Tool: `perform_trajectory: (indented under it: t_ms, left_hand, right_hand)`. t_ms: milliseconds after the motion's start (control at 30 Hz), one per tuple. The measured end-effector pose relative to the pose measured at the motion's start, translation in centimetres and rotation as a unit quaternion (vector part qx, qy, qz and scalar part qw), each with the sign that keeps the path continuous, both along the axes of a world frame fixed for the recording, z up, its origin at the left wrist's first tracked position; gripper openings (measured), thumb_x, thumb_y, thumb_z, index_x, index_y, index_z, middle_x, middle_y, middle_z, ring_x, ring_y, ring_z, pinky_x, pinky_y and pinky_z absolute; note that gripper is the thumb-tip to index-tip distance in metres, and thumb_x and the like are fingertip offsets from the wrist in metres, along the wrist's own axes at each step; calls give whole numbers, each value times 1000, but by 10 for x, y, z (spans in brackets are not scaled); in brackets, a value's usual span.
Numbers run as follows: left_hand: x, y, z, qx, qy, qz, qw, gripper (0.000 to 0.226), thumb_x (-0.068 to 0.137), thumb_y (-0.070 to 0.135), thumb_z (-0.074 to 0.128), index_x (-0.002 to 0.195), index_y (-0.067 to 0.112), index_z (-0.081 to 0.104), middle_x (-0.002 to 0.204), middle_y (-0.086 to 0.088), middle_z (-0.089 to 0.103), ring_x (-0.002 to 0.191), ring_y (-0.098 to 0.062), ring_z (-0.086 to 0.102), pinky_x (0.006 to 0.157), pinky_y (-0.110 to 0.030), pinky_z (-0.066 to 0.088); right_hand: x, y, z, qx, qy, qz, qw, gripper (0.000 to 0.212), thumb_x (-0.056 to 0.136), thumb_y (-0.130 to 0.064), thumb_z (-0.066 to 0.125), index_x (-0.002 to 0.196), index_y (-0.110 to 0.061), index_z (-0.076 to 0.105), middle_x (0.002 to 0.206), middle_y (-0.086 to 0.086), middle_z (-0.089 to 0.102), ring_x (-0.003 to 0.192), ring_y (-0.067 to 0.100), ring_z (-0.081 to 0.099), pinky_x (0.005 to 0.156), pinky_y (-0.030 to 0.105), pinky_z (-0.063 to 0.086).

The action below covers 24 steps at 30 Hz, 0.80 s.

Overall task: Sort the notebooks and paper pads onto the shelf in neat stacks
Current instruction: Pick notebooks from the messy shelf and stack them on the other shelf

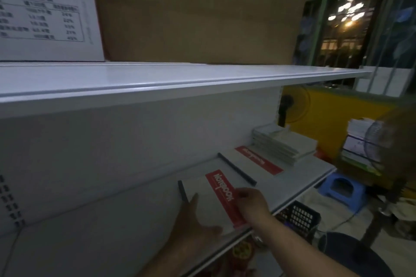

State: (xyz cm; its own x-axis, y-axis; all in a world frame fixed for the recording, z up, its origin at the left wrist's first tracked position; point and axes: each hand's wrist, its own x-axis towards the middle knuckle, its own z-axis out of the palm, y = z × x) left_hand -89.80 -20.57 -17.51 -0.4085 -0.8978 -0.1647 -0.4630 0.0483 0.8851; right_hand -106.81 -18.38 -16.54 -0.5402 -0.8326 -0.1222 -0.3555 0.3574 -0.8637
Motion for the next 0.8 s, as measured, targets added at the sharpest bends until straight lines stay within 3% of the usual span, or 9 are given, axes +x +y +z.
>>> perform_trajectory:
  t_ms: [67, 233, 367, 500, 567, 600, 667, 733, 800]
  left_hand:
    - [-21, -16, -5, -70, -92, -6, 993, 117, 52, 48, 71, 151, 24, 13, 153, 0, 21, 138, -18, 28, 112, -32, 32]
    - [-46, -39, -26, -213, -253, 34, 943, 89, 78, 61, 55, 150, 22, 22, 154, 2, 23, 137, -21, 23, 113, -27, 19]
    - [-51, -39, -37, -262, -261, 87, 925, 73, 75, 69, 44, 136, 29, 43, 136, 11, 46, 124, -14, 37, 104, -24, 30]
    - [-50, -45, -40, -264, -271, 100, 920, 72, 71, 76, 38, 129, 34, 47, 127, 14, 50, 119, -11, 40, 97, -24, 36]
    - [-50, -45, -40, -256, -257, 104, 926, 64, 73, 72, 45, 126, 35, 47, 123, 15, 52, 117, -10, 41, 95, -24, 37]
    - [-50, -45, -39, -258, -247, 105, 928, 67, 70, 74, 44, 125, 35, 48, 122, 15, 53, 116, -10, 42, 95, -25, 38]
    - [-51, -45, -37, -254, -228, 110, 933, 77, 62, 77, 40, 125, 34, 51, 122, 15, 54, 115, -10, 44, 95, -24, 39]
    - [-52, -43, -35, -244, -213, 112, 939, 85, 56, 78, 36, 127, 33, 51, 122, 15, 54, 116, -11, 44, 97, -24, 37]
    - [-51, -43, -35, -257, -224, 102, 934, 86, 56, 77, 34, 128, 34, 51, 125, 15, 54, 117, -11, 44, 98, -24, 37]
  right_hand:
    - [-22, -23, -3, 16, 60, 34, 998, 27, 88, -1, 45, 97, -3, 71, 89, 8, 72, 77, 20, 68, 69, 28, 55]
    - [-60, -67, -7, -24, 151, 96, 984, 24, 90, -2, 47, 74, -9, 64, 61, -9, 54, 50, -3, 47, 43, 6, 38]
    - [-67, -85, -13, -7, 199, 160, 967, 21, 94, -14, 47, 94, -10, 67, 80, -2, 62, 59, 2, 53, 46, 5, 37]
    - [-73, -89, -22, -22, 237, 216, 947, 26, 88, -33, 58, 107, -15, 61, 102, 2, 62, 92, 15, 62, 62, 11, 39]
    - [-79, -86, -24, -3, 253, 265, 931, 43, 81, -48, 64, 114, -21, 55, 113, 0, 56, 107, 17, 56, 70, 12, 40]
    - [-83, -84, -24, 20, 262, 294, 919, 61, 78, -57, 64, 126, -22, 49, 127, 0, 49, 121, 19, 47, 85, 18, 41]
    - [-87, -76, -22, 60, 269, 335, 901, 100, 66, -76, 58, 147, -26, 25, 155, -3, 18, 143, 19, 16, 115, 35, 20]
    - [-86, -68, -24, 40, 277, 350, 894, 121, 46, -93, 39, 149, -31, 20, 158, -7, 4, 145, 16, 6, 116, 35, 6]
    - [-82, -63, -30, -8, 285, 344, 895, 120, 42, -94, 33, 145, -33, 31, 156, -9, 17, 142, 12, 11, 110, 24, 6]
